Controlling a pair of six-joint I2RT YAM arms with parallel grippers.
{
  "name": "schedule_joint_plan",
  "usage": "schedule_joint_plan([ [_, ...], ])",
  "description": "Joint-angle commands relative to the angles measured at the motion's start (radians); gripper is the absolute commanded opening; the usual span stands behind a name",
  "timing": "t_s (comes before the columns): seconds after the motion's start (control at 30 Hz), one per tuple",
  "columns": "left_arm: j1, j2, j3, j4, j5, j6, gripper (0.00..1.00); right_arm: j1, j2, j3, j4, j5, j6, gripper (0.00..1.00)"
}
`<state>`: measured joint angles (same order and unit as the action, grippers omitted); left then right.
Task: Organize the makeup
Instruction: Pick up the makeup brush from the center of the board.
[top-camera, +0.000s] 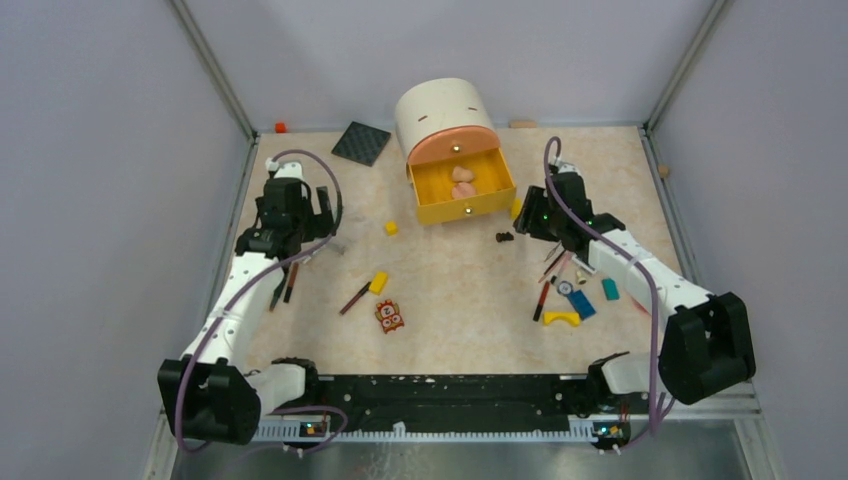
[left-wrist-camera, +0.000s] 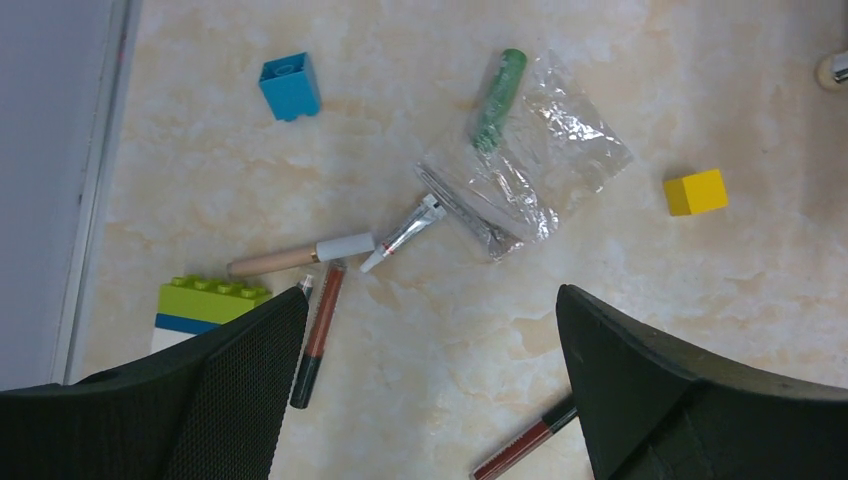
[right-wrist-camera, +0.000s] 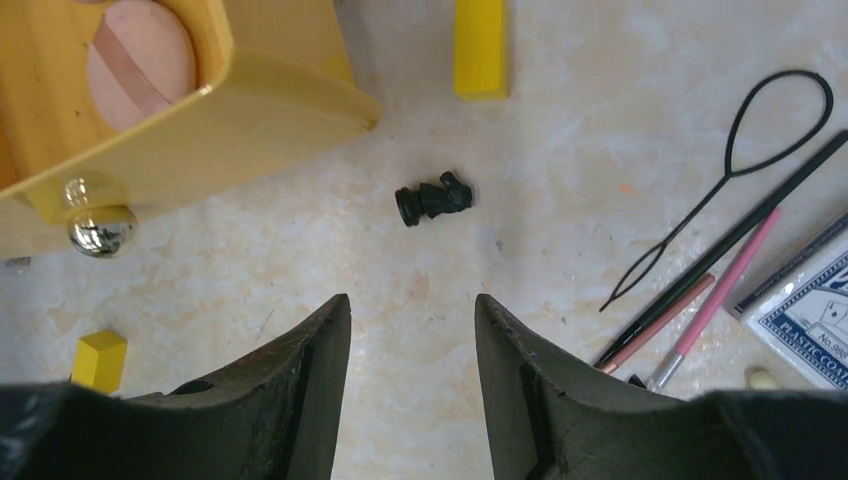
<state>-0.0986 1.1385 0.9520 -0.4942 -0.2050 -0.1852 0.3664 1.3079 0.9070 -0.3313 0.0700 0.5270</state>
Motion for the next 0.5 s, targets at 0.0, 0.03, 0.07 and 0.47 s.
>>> schedule_joint_plan([
  [0.0, 0.025, 0.001, 0.031, 0.034, -0.051, -0.014, 0.99, 0.003, 0.037, 0.094, 0.056, -0.005, -0.045, 0.48],
  [0.03, 0.034, 0.008, 0.027, 0.047, -0.038, -0.012, 0.99, 0.003, 0.041, 0.092, 0.066, -0.011, -0.048, 0.48],
  [0.07, 0.045, 0.017, 0.024, 0.056, -0.022, -0.011, 0.99, 0.002, 0.041, 0.089, 0.076, -0.015, -0.05, 0.48],
  [0.47, 0.075, 0.148, 0.003, 0.01, -0.054, -0.094, 0.98, 0.001, 0.012, 0.052, -0.039, 0.328, -0.01, 0.49],
])
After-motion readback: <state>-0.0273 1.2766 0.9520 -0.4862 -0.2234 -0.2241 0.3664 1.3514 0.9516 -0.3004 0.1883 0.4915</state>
